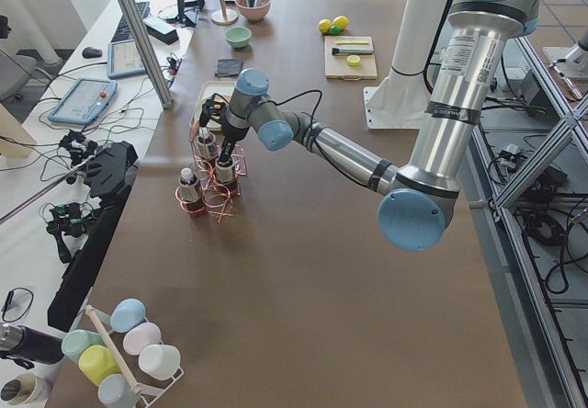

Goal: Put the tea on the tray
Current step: 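Reach the left gripper into the copper rack and grasp a tea bottle, then lift the tea bottle out of the rack with the left gripper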

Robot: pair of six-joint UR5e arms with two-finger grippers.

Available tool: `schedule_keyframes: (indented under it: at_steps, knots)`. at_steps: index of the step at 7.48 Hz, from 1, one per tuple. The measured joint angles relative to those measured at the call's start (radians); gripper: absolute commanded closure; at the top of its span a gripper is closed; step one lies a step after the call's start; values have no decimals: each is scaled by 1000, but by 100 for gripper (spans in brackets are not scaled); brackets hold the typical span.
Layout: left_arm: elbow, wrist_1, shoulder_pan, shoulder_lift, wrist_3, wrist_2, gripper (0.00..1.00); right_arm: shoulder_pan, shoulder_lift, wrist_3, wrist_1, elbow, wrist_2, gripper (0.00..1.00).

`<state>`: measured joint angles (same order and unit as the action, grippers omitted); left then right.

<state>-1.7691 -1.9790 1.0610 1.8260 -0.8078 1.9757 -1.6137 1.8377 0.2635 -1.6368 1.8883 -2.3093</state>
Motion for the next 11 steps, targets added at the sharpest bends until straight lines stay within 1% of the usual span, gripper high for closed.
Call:
schedule_keyframes:
  at_steps: [4,6,8,9,10,11]
  knots:
    - [-11,7,20,3,1,5,100,0,1,0,0,-2,-5,0]
    - [-30,9,105,3,9,78,100,0,2,0,-1,-5,-5,0]
    - [-70,27,198,3,13,182,100,0,2,0,-1,-6,-6,0]
    - [-112,70,239,3,13,225,100,2,2,0,-2,-9,-6,0]
    - [-182,148,262,3,17,248,100,2,2,0,-2,-10,-6,0]
    - [-276,269,263,5,18,253,100,4,1,0,-1,-11,-6,0]
